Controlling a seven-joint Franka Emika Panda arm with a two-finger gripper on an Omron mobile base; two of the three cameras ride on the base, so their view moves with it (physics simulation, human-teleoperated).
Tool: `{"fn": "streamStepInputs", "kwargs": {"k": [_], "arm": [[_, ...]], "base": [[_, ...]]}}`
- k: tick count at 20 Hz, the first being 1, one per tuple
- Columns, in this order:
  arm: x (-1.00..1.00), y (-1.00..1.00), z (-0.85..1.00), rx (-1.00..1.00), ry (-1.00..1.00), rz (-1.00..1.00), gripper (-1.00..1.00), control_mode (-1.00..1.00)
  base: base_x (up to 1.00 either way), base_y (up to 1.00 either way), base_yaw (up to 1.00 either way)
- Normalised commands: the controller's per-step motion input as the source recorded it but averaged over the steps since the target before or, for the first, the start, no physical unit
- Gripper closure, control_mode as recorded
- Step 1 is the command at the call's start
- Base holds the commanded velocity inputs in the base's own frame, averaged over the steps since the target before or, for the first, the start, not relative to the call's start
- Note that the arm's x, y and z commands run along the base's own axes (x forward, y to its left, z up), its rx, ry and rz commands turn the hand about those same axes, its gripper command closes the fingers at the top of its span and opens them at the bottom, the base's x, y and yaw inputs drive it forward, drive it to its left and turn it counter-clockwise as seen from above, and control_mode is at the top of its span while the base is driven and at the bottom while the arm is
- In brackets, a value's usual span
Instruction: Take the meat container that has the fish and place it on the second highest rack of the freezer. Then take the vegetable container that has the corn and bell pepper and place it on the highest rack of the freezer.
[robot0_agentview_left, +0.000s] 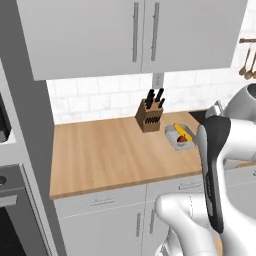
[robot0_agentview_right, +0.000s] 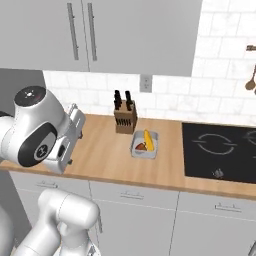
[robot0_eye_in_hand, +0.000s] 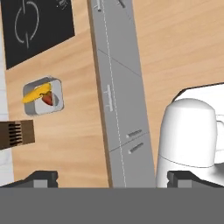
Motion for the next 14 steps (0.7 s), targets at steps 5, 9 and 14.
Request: {"fn": "streamStepInputs", "kwargs": {"k": [5,9,14], "arm": [[0.00,0.00,0.00,0.00,0.00,0.00,-1.00,1.00],[0.00,0.00,0.00,0.00,0.00,0.00,-1.00,1.00],[0.00,0.00,0.00,0.00,0.00,0.00,-1.00,1.00]], "base": [[0.39,-0.14,0.07],[0.56,0.04,0.00],[0.30,0.00,0.00]]}}
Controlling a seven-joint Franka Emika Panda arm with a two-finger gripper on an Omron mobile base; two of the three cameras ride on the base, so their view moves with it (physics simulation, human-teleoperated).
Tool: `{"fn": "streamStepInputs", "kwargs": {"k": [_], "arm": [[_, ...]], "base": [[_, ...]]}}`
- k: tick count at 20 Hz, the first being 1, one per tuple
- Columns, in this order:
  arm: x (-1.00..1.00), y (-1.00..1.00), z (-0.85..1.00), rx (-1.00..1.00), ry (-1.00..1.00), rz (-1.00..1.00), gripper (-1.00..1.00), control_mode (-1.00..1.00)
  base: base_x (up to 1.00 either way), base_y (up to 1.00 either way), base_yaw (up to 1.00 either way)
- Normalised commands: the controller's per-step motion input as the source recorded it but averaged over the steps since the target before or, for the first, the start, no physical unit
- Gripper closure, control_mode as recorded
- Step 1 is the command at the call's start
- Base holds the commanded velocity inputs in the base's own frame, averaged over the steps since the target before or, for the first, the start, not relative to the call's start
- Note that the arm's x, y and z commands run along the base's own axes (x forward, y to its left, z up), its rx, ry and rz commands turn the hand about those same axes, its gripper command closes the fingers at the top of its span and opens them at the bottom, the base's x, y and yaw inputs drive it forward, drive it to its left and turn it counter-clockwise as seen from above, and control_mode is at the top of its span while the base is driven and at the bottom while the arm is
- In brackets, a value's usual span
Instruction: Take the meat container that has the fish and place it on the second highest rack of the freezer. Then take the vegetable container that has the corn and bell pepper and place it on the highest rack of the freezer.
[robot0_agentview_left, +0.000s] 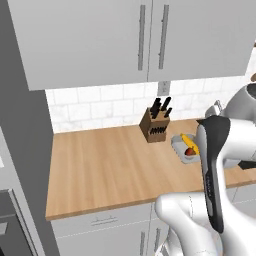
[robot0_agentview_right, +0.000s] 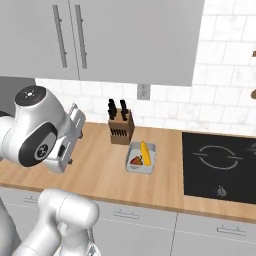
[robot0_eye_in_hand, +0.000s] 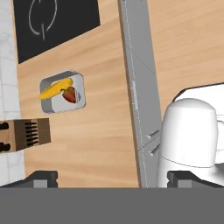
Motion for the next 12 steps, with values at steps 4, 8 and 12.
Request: {"fn": "streamStepInputs", "kwargs": {"k": [4,8,12], "arm": [[0.17,-0.68,-0.19,0.02,0.00,0.00,-1.00,-1.00],[0.43,-0.97,-0.23,0.03,0.04,0.05,-1.00,-1.00],[0.66,-0.73,-0.26,0.01,0.07,0.05,-1.00,-1.00]], "base": [[0.06,-0.05,0.00],[0.00,0.00,0.00],[0.00,0.00,0.00]]}}
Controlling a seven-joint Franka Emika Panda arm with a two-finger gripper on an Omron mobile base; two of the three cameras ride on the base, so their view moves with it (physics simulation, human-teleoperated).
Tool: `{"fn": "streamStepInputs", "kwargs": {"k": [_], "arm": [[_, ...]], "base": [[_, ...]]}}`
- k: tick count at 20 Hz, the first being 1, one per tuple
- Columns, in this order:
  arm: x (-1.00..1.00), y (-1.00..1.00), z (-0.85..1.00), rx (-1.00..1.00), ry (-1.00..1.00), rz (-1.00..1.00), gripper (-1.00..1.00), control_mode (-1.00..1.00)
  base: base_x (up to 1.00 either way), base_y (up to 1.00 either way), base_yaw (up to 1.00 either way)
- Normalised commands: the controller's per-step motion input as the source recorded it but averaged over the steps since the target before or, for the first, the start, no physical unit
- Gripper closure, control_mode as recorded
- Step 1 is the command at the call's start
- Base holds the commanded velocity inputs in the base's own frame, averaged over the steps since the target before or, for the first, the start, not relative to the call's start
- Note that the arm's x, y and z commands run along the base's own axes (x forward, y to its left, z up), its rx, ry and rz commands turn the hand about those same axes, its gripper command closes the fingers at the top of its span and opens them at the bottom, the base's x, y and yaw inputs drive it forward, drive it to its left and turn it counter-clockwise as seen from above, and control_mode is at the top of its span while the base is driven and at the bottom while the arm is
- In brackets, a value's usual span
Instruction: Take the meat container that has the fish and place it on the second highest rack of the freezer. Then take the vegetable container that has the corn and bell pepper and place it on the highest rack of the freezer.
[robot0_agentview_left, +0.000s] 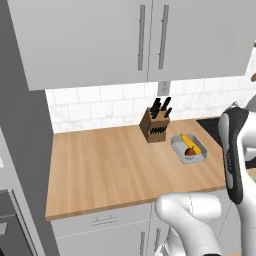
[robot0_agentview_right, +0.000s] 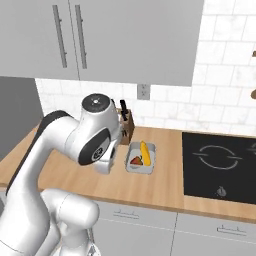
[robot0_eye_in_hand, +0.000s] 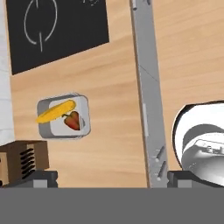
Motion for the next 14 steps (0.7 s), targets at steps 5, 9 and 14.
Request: {"fn": "streamStepInputs", "kwargs": {"k": [5,9,14], "arm": [[0.65,-0.27,-0.58,0.00,0.04,0.04,-1.00,-1.00],[0.70,-0.04,-0.67,0.00,0.05,0.01,-1.00,-1.00],[0.53,-0.17,-0.66,0.00,0.04,0.06,-1.00,-1.00]], "base": [[0.00,0.00,0.00],[0.00,0.00,0.00],[0.00,0.00,0.00]]}}
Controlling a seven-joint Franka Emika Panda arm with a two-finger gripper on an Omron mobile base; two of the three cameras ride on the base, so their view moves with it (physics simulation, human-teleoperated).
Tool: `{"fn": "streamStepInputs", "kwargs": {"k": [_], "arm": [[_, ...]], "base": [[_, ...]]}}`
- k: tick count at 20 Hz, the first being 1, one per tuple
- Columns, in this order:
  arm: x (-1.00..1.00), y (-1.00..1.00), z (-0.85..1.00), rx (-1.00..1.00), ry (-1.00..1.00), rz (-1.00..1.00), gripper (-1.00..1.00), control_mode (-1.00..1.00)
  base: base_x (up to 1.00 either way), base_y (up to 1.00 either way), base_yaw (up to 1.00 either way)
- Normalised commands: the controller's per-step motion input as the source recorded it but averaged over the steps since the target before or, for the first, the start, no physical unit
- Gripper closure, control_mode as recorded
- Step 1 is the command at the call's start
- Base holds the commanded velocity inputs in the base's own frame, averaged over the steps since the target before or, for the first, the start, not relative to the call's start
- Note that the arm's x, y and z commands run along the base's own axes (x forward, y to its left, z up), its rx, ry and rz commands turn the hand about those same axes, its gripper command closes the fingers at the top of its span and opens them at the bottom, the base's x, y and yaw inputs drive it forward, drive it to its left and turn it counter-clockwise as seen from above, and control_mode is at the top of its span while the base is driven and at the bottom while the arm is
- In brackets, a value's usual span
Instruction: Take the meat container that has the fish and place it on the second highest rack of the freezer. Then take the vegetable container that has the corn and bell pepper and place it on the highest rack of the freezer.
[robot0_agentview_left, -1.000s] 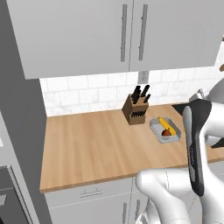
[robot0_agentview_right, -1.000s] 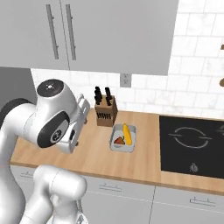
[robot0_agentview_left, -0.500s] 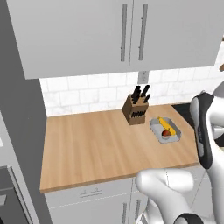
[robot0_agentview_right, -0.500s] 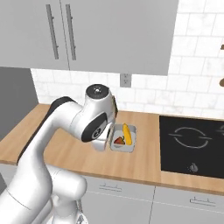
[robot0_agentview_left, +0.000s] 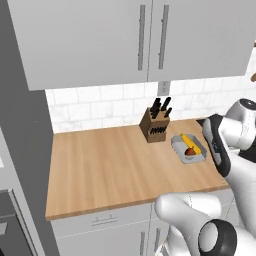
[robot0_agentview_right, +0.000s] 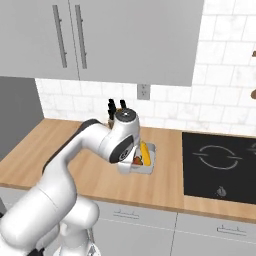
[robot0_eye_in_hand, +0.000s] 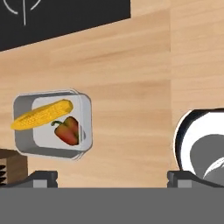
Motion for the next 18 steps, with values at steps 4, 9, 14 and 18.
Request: {"fn": "streamStepInputs", "kwargs": {"k": [4,9,14,18], "arm": [[0.29,-0.27,-0.51,0.00,0.07,0.08,-1.00,-1.00],[0.39,0.00,-0.55,0.00,0.04,0.01,-1.00,-1.00],[0.24,-0.03,-0.44,0.00,0.04,0.00,-1.00,-1.00],[0.11,-0.14,-0.31,0.00,0.03,0.00,-1.00,-1.00]], "base": [[0.00,0.00,0.00],[0.00,0.00,0.00],[0.00,0.00,0.00],[0.00,0.00,0.00]]}}
